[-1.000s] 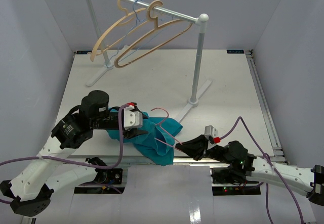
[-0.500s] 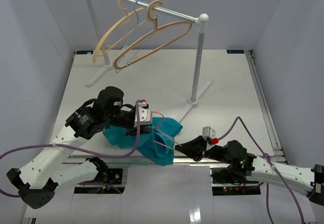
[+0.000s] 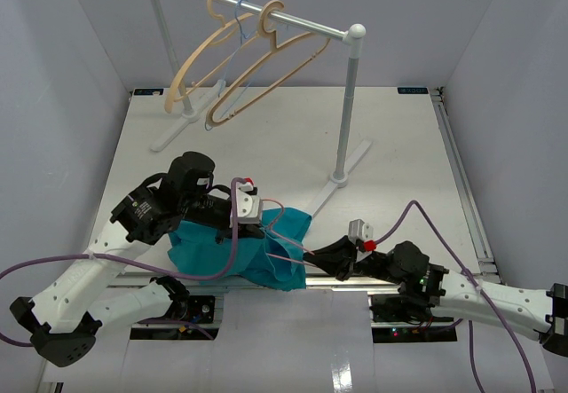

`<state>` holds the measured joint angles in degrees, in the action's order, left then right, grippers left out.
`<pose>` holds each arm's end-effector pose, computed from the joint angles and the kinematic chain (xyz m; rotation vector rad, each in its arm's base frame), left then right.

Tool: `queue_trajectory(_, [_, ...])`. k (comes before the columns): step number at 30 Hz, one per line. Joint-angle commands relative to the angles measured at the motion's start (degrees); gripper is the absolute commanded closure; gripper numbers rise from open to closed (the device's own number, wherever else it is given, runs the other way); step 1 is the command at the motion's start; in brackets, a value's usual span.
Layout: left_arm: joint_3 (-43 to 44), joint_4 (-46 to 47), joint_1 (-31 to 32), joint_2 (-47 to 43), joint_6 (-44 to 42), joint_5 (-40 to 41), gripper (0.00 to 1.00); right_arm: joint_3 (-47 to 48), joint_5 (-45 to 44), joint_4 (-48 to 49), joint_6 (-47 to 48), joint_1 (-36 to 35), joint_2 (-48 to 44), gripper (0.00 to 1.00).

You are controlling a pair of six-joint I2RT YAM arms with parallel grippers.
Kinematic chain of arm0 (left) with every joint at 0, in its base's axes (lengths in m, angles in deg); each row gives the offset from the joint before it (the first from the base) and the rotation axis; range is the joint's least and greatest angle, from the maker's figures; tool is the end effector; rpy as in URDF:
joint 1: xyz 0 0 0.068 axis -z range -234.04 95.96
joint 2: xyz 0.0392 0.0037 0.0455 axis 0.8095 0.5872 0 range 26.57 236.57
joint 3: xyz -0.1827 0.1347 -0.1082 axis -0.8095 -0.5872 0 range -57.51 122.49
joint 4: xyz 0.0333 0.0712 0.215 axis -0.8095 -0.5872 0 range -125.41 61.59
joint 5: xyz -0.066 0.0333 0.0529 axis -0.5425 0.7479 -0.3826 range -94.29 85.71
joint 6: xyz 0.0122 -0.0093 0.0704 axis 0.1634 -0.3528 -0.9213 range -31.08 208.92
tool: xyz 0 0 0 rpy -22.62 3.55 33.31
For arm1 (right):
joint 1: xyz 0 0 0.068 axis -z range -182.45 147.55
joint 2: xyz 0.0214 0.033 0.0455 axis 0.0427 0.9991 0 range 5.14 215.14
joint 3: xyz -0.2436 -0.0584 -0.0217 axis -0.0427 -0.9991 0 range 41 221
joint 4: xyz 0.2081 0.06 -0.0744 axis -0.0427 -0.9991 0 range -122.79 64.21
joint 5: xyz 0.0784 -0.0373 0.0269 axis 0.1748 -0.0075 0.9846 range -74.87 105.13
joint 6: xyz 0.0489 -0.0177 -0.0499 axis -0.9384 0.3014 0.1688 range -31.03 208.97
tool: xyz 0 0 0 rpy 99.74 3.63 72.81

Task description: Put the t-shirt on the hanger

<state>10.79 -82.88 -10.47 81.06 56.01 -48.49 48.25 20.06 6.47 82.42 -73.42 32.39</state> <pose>0.0855 -0.1387 0.3427 1.6666 1.4588 -0.9732 0.0451 0.1465 0.2371 -0.8439 1.1935 1.1828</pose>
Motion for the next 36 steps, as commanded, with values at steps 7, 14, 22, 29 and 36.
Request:
queue_trajectory(7, [-1.67,2.12,0.11,-5.44,1.67,0.94,1.00,5.64,-13.01,-3.75,-0.69,0.04,-3.85,0.73])
queue_trajectory(14, [-4.58,7.87,0.19,-8.67,7.38,10.57,1.00,6.11,-26.77,-9.79,-6.14,-0.04,-11.55,0.37])
queue_trajectory(22, [-4.15,13.87,0.11,-6.58,18.67,26.36,1.00,8.06,-35.45,-13.83,-10.65,-0.04,-10.97,0.29])
queue_trajectory(29, [-6.13,17.75,0.11,-9.08,24.75,31.87,1.00,13.22,-37.10,-15.28,-14.35,0.04,-2.36,0.34])
queue_trajectory(36, [-8.13,21.63,0.11,-12.94,29.35,35.34,1.00,15.38,-32.07,-11.55,-19.21,-0.04,10.86,0.37])
